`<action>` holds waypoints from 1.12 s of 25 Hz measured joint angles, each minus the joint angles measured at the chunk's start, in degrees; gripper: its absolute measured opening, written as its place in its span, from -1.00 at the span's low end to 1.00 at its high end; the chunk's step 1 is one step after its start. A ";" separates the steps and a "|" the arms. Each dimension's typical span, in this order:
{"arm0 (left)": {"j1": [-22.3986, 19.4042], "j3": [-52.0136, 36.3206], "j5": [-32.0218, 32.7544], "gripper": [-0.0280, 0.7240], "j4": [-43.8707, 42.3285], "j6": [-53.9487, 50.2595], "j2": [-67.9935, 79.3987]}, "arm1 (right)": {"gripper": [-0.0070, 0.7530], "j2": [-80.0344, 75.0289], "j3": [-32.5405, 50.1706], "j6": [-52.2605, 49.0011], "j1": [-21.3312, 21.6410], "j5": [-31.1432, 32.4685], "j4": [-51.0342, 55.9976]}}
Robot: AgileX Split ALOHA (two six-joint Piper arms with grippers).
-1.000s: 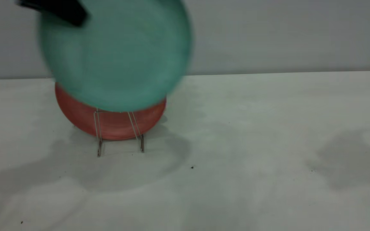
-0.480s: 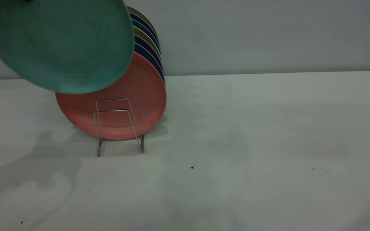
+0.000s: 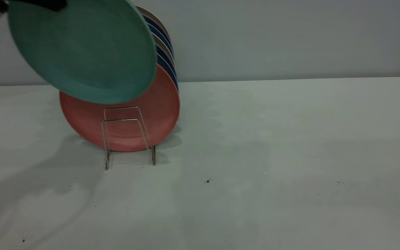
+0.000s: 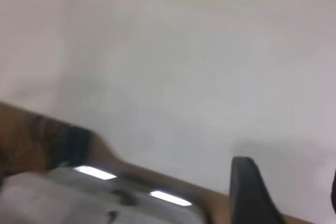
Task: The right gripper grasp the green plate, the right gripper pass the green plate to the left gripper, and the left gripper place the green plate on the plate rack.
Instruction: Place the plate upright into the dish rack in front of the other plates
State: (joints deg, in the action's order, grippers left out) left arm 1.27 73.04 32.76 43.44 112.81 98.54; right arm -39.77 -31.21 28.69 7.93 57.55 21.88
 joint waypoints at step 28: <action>1.32 -0.05 0.27 -0.65 -10.12 -11.15 1.21 | 0.05 12.08 4.20 -4.78 0.00 -2.77 -4.96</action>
State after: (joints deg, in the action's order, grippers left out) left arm 2.58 72.99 33.04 33.32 101.65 99.75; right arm -27.69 -27.01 23.91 7.93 54.78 16.93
